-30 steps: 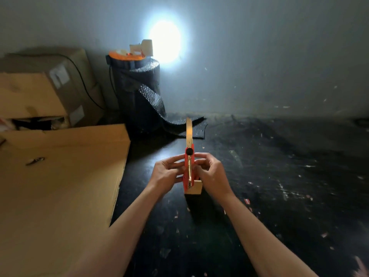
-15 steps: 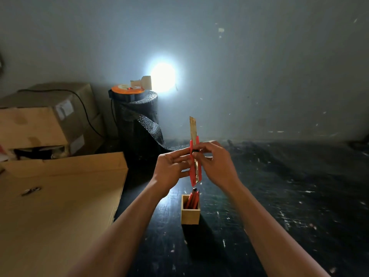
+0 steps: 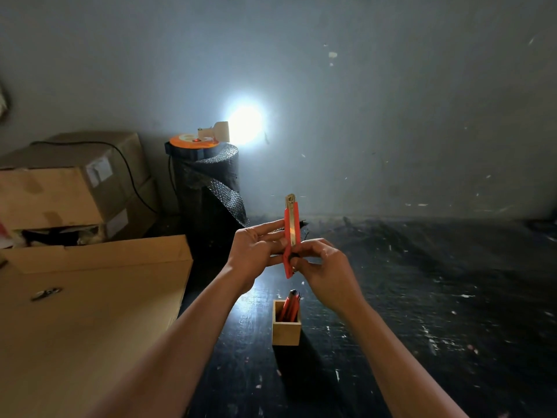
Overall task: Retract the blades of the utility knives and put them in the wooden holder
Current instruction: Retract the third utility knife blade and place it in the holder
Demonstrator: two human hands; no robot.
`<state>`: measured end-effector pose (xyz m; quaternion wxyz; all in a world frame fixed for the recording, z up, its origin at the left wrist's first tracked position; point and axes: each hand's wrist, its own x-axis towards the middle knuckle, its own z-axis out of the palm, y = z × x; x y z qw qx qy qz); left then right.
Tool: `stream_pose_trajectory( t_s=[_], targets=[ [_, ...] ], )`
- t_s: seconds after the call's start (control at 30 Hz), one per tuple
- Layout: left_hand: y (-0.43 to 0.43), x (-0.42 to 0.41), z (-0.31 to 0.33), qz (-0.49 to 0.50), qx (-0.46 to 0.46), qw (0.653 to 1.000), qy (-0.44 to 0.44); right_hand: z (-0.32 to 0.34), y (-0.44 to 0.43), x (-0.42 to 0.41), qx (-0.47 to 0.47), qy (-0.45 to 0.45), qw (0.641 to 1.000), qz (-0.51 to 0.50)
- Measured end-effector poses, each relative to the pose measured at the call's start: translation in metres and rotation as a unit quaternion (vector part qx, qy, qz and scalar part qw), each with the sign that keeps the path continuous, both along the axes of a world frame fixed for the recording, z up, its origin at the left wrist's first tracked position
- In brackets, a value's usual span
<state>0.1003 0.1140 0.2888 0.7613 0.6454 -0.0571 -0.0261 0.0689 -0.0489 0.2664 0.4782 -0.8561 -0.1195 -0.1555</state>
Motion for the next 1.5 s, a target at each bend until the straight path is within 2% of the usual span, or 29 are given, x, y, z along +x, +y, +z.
stream_pose_trajectory(
  t_s=[0.4,0.63,0.83,1.03,1.23,1.4,1.5],
  targets=[
    [-0.001,-0.001,0.008,-0.006,0.012,1.0,-0.021,0.0,0.001,-0.011,0.018,-0.018,1.0,-0.013],
    [0.003,-0.001,0.01,0.003,0.018,1.0,-0.019,-0.001,0.002,-0.013,-0.012,-0.032,0.999,0.0],
    [0.001,-0.003,0.01,-0.001,0.016,1.0,-0.022,0.003,0.005,-0.016,0.023,-0.03,0.999,-0.014],
    [0.001,-0.001,0.009,0.003,0.019,0.999,-0.028,0.001,0.002,-0.016,-0.009,-0.032,0.999,-0.002],
    [-0.001,-0.002,0.007,-0.006,0.013,1.0,-0.022,0.002,0.003,-0.018,0.012,-0.029,0.999,-0.008],
    [0.002,0.001,0.004,-0.002,0.015,1.0,-0.017,-0.003,0.002,-0.018,-0.032,-0.033,0.999,-0.003],
    [0.002,0.001,0.002,0.001,0.019,1.0,-0.02,-0.005,0.002,-0.015,-0.028,-0.019,0.999,-0.008]
  ],
)
